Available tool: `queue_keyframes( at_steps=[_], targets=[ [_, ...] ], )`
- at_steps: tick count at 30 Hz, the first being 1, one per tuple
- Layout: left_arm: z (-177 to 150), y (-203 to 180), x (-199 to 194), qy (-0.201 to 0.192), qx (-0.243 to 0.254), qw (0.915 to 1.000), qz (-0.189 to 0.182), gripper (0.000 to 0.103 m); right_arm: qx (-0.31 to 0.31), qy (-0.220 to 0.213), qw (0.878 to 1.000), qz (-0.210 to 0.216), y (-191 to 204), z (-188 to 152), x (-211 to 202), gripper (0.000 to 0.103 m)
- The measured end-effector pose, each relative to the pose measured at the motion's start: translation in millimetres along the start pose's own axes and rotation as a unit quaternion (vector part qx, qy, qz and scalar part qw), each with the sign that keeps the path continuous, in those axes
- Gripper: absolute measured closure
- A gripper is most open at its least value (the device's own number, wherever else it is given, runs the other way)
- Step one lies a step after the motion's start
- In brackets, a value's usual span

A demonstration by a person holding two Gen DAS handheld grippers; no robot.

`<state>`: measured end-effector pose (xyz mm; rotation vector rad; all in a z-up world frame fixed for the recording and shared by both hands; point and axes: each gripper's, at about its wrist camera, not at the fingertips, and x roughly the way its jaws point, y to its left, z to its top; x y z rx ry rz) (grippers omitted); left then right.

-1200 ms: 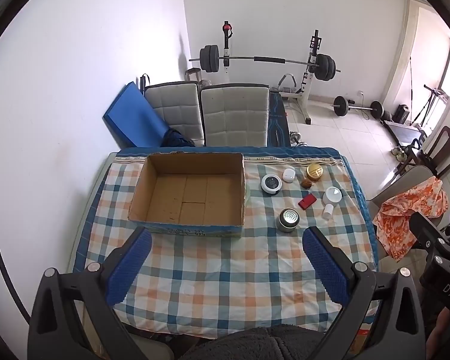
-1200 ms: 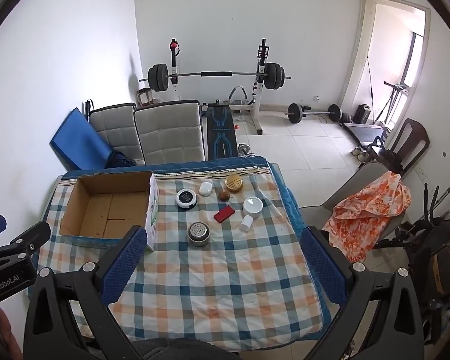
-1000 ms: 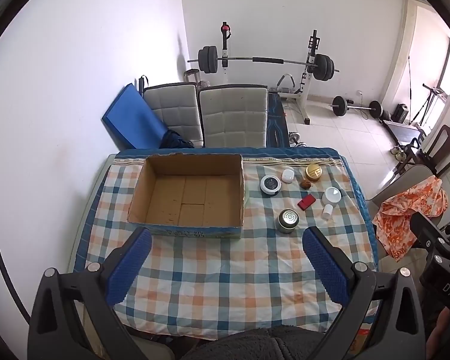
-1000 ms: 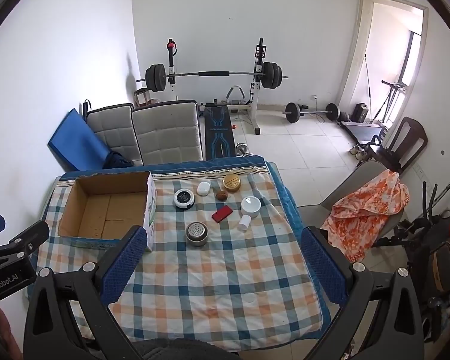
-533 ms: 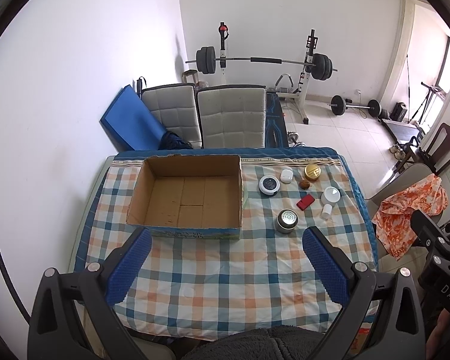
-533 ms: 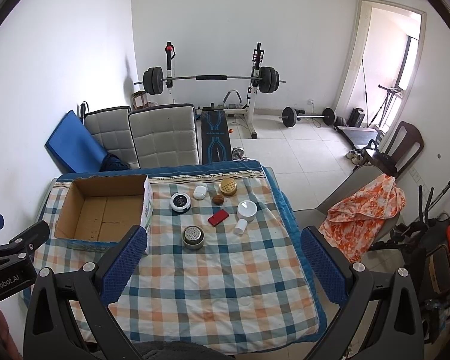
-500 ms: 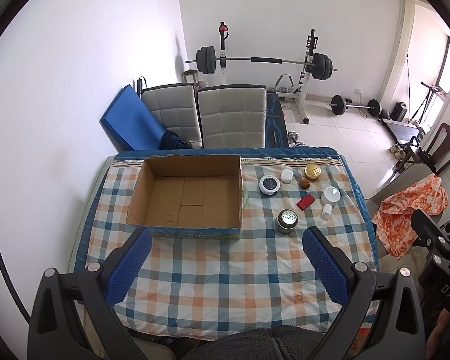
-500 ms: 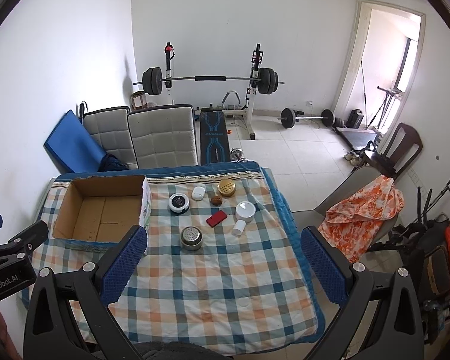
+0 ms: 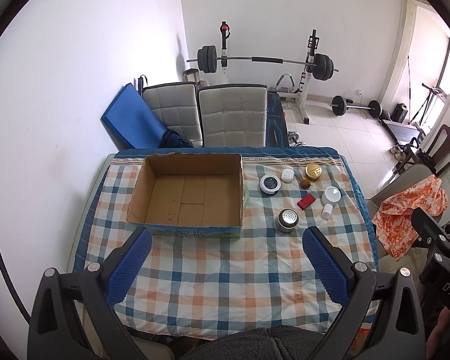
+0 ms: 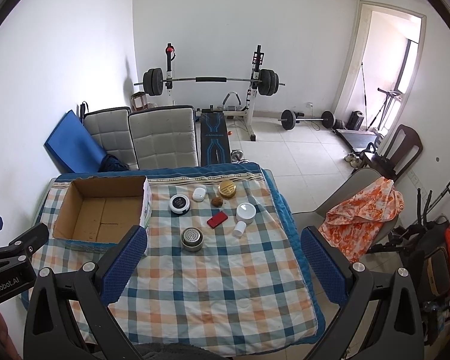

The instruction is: Organize rigid objects

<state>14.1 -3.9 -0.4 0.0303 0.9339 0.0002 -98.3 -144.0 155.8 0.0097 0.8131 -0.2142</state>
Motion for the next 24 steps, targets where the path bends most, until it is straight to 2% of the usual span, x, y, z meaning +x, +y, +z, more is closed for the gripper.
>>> queue_keyframes(
  at_steps=[24],
  targets=[
    [-7.4,4.2,-2.7,-0.005,-0.002,1.0,-0.005,0.0,-0.001,-0.001,1.0,-0.002,1.6,-0.3,-3.2,0.0]
  ],
)
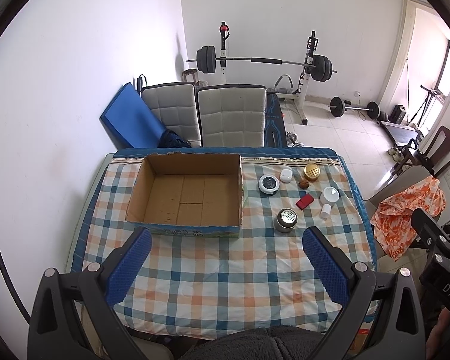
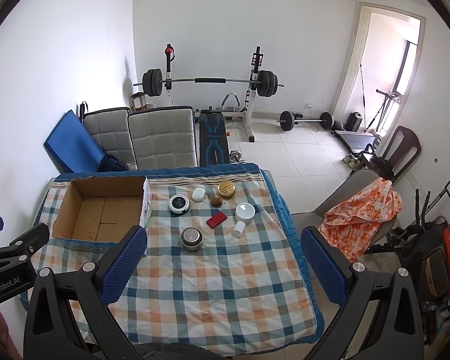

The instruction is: Organize rigid objects

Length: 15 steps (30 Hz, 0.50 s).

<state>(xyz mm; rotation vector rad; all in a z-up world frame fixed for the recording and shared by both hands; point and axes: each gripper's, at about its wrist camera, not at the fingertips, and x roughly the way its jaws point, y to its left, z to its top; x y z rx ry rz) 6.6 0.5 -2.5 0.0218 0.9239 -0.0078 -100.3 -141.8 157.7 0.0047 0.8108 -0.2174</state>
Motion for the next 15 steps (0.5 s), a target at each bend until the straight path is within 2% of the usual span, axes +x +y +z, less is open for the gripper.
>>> queue_keyframes(
  at_steps=[15],
  targets=[
    [2.6,-0.7,-1.2,-0.001,0.003,1.0,-0.002,0.0,0.007,-0.003,1.0,-0.001,1.8,2.7,-0.7,0.0]
  ],
)
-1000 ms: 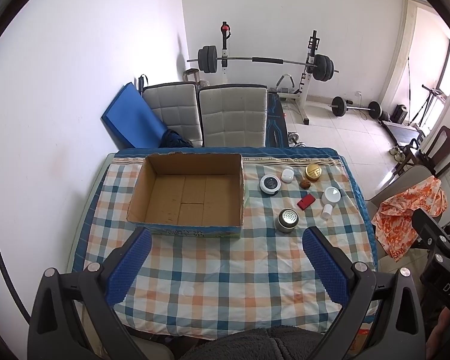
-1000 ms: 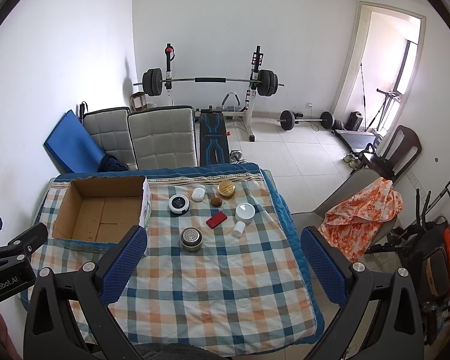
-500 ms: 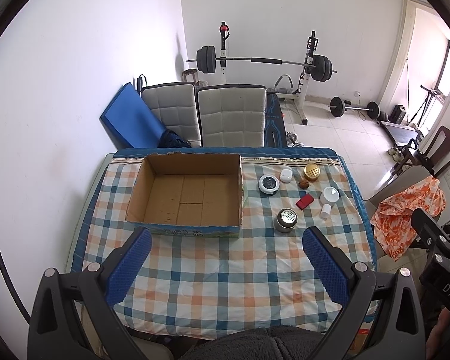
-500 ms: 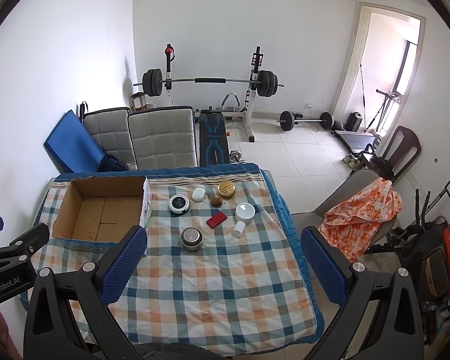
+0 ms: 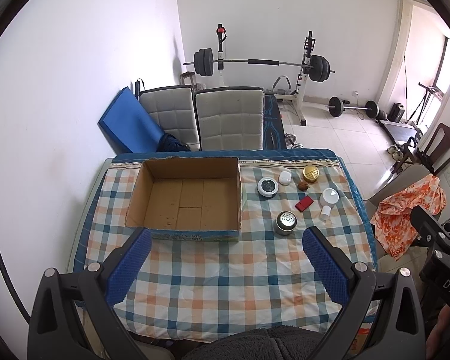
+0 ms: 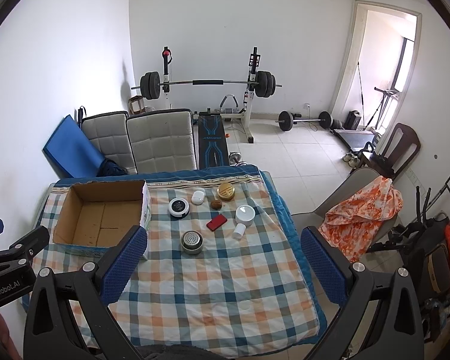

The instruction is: Organize rigid objects

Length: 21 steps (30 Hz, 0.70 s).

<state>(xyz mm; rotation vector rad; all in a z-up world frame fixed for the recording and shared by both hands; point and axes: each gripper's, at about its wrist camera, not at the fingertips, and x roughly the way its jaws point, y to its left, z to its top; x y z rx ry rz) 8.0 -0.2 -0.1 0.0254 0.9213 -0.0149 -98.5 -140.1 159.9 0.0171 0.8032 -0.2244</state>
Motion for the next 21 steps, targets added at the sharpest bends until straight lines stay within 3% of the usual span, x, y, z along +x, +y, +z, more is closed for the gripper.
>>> queue_keyframes(
  at_steps=[10,16,21],
  targets=[
    [16,-13,27,0.033,0.007,0.9992,-0.022,0.0,0.022,0.031,0.999,0.005,-12,2,31,0.0],
    [26,-39,89,0.081,0.014,0.996,-0.036,0.0,0.047,0.099,0.994,0.006,-34,1,96,0.0],
    [29,-69,169,0.136,0.026,0.9896,-0.037,0.0,0.053,0.16,0.986,-0.003,-59,-9,172,0.0]
  ],
)
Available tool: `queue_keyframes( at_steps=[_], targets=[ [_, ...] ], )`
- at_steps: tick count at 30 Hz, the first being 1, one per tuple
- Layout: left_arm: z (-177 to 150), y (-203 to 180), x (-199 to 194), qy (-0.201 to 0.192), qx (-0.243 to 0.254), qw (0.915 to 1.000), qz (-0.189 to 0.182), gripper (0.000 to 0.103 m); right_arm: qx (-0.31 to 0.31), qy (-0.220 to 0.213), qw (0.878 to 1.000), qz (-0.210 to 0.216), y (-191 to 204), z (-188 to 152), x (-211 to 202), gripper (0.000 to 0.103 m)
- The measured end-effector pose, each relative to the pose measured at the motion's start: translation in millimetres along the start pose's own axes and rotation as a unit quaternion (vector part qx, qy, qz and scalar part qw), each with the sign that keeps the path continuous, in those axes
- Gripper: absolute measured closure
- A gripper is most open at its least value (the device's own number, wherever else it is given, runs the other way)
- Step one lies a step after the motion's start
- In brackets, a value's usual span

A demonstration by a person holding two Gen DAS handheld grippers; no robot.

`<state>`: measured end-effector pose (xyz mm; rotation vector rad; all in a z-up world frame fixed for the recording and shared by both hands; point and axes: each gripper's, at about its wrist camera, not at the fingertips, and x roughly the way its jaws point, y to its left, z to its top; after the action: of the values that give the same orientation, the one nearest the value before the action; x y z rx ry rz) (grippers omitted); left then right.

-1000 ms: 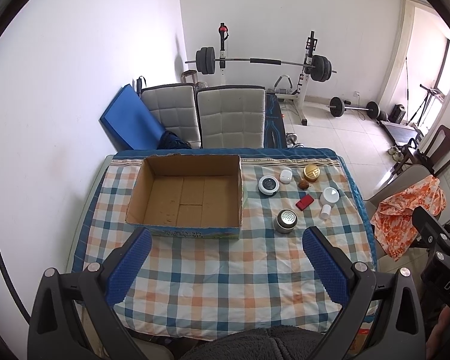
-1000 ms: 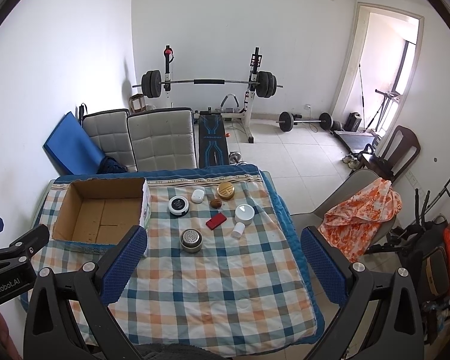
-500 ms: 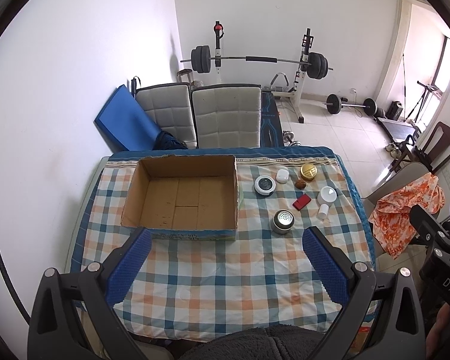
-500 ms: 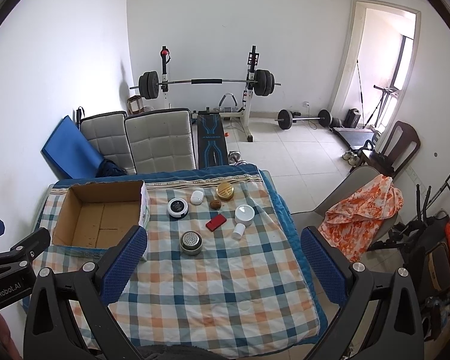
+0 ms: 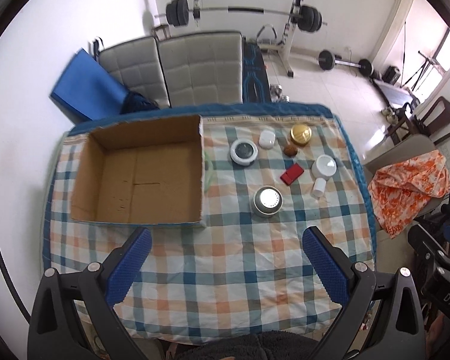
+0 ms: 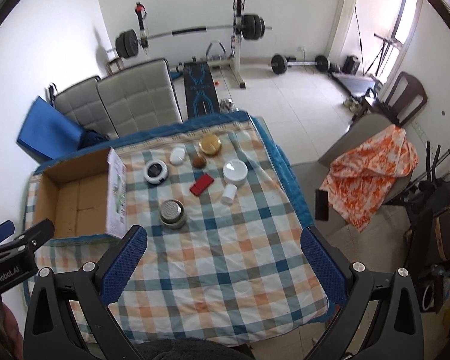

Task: Organize rigid objects
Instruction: 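Grasp the silver mesh-lid tin with the left tool while the right tool grasps the white jar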

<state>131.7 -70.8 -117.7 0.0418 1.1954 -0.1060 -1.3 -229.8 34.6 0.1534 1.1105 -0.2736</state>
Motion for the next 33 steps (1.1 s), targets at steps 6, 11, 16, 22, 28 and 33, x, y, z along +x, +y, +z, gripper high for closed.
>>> queue_keyframes(
  at_steps=[6,11,16,22,28,33],
  targets=[
    [20,-32,110,0.089,0.017,0.9958,0.004,0.0,0.002,0.073,0.997,-0.01,-20,24,103,0.0],
    [25,-55,204,0.171,0.02,0.9851,-0.001,0.0,0.003,0.12,0.993,-0.013,-32,37,191,0.0],
    [26,-69,270,0.218,0.016,0.9758,0.007,0.0,0.004,0.171,0.985,-0.016,-40,44,275,0.0],
    [17,-76,328,0.255,0.027,0.9664,0.02,0.012,0.013,0.212,0.977,-0.014,-47,44,343,0.0],
    [24,-88,332,0.236,0.053,0.9702,0.02,0.034,0.018,0.213,0.977,0.012,-47,61,370,0.0],
    [56,-76,330,0.22,0.024,0.9752,0.016,0.034,0.036,0.2,0.979,0.026,-51,94,384,0.0]
  ],
)
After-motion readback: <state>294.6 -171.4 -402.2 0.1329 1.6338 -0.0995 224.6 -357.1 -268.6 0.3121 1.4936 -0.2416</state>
